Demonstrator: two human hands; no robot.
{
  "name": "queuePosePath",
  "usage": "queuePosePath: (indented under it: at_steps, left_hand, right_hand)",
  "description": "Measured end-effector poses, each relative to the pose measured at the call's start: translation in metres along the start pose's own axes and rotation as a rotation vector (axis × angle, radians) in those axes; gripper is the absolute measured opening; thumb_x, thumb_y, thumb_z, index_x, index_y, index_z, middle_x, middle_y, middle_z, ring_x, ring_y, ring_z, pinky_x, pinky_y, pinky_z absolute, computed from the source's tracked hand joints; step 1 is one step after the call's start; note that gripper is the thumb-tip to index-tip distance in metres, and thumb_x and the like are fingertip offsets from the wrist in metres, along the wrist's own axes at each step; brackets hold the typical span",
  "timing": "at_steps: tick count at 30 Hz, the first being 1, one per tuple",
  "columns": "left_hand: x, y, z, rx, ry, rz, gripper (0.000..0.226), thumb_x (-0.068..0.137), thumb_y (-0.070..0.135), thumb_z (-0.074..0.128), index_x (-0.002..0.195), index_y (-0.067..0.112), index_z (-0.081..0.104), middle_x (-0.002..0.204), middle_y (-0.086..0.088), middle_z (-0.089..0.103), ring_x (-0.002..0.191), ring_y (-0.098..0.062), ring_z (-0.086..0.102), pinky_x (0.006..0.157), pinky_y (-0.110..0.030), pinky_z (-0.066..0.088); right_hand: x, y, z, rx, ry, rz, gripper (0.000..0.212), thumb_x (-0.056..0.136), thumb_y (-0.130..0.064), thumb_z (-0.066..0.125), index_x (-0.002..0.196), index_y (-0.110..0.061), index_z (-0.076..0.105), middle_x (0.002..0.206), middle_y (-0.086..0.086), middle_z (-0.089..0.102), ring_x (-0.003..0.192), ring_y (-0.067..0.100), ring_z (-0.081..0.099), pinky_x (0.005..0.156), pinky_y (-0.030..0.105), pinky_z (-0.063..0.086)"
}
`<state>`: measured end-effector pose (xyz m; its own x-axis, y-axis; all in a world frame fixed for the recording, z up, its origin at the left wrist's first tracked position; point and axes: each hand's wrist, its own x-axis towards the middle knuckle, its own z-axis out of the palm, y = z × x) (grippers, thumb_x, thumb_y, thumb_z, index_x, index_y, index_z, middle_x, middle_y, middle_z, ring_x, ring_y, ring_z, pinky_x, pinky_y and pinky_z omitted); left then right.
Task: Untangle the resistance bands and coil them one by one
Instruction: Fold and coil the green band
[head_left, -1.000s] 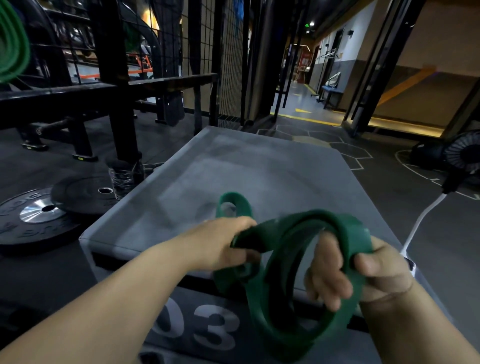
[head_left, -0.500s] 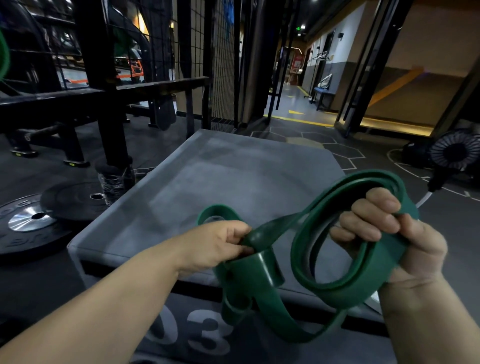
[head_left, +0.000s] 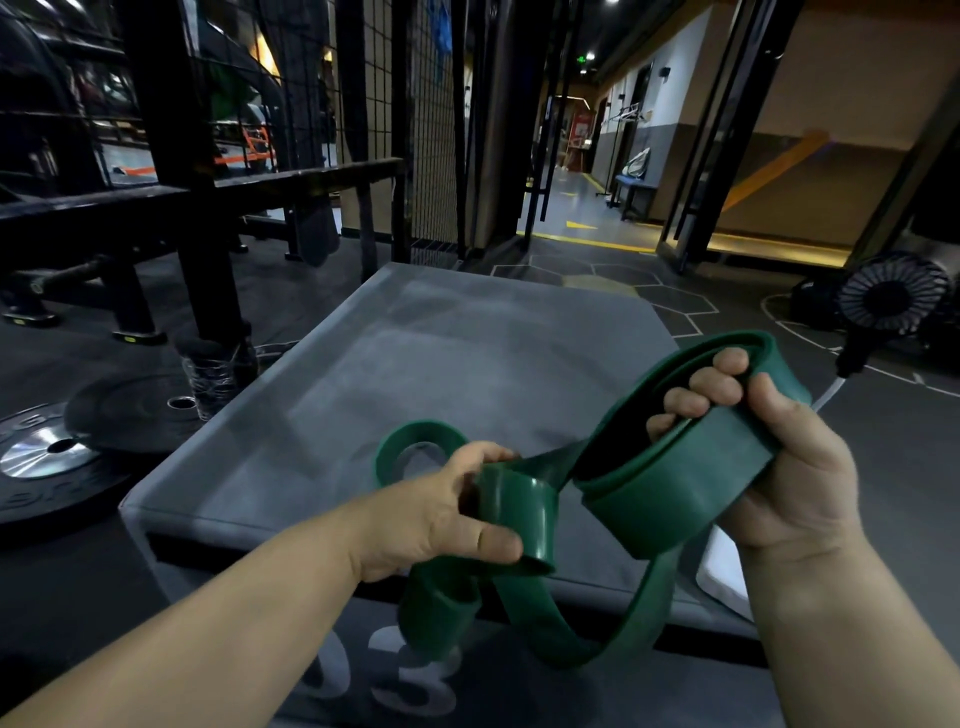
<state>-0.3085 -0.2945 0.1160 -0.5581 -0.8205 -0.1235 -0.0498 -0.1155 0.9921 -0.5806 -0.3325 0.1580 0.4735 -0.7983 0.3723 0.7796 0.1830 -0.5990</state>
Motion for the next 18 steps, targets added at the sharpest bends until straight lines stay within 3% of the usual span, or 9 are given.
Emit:
queuePosePath:
  at_steps: [4,7,9,12,14,16,18]
  left_hand:
    - [-0.001,0.004,-0.008,0.135,0.028,-0.045,0.066,0.062,0.027,0.074,0.123,0.017,0.05,0.104,-0.005,0.066,0.096,-0.017,0.065,0.086,-0.03,0.052]
    - [0.003,-0.002,-0.008,0.169,0.116,-0.067,0.047,0.058,0.022,0.066,0.099,0.003,0.055,0.09,-0.009,0.057,0.087,-0.02,0.055,0.082,-0.03,0.043]
    - [0.008,-0.007,-0.004,0.028,0.231,-0.092,0.051,0.049,0.024,0.063,0.096,0.007,0.054,0.09,-0.012,0.05,0.084,-0.025,0.047,0.079,-0.036,0.038]
    - [0.014,-0.007,0.003,-0.286,0.337,-0.071,0.024,0.074,0.019,0.05,0.089,0.001,0.054,0.078,-0.019,0.052,0.067,-0.027,0.051,0.064,-0.032,0.044]
    - [0.012,-0.002,0.004,-0.269,0.403,-0.085,0.036,0.092,0.037,0.045,0.086,0.003,0.056,0.067,-0.015,0.054,0.055,-0.023,0.05,0.058,-0.03,0.043]
    - [0.011,0.0,0.0,-0.125,0.404,-0.078,0.062,0.077,0.067,0.06,0.097,0.009,0.051,0.065,-0.008,0.053,0.051,-0.017,0.046,0.054,-0.029,0.042]
    - [0.008,0.001,-0.002,0.113,0.353,-0.119,0.083,0.057,0.062,0.078,0.118,0.021,0.041,0.075,-0.003,0.055,0.053,-0.014,0.049,0.053,-0.029,0.043]
  right_hand:
    - [-0.002,-0.007,-0.007,-0.017,0.006,-0.083,0.016,0.099,-0.017,0.046,0.11,-0.011,0.056,0.096,0.004,0.062,0.094,0.022,0.06,0.097,0.038,0.044]
    - [-0.003,-0.005,-0.01,-0.106,0.062,-0.143,0.015,0.087,-0.021,0.066,0.101,-0.017,0.062,0.087,-0.004,0.062,0.084,0.016,0.063,0.089,0.034,0.051]
    - [-0.002,-0.001,-0.006,-0.191,0.113,-0.168,0.023,0.076,-0.025,0.076,0.095,-0.02,0.064,0.083,-0.006,0.061,0.08,0.014,0.062,0.087,0.031,0.052]
    - [-0.001,0.003,0.0,-0.297,0.221,-0.222,0.034,0.061,-0.032,0.086,0.088,-0.025,0.065,0.08,-0.009,0.059,0.077,0.011,0.062,0.084,0.028,0.052]
    - [0.0,0.005,0.003,-0.298,0.265,-0.252,0.032,0.061,-0.032,0.085,0.085,-0.024,0.066,0.079,-0.008,0.059,0.077,0.012,0.062,0.082,0.028,0.053]
    - [0.002,0.005,0.006,-0.285,0.328,-0.308,0.014,0.072,-0.028,0.075,0.081,-0.022,0.067,0.077,-0.006,0.058,0.075,0.013,0.062,0.078,0.027,0.054]
    - [0.003,0.002,0.006,-0.24,0.403,-0.364,0.007,0.083,-0.024,0.06,0.08,-0.02,0.064,0.076,-0.006,0.057,0.074,0.014,0.062,0.075,0.026,0.055]
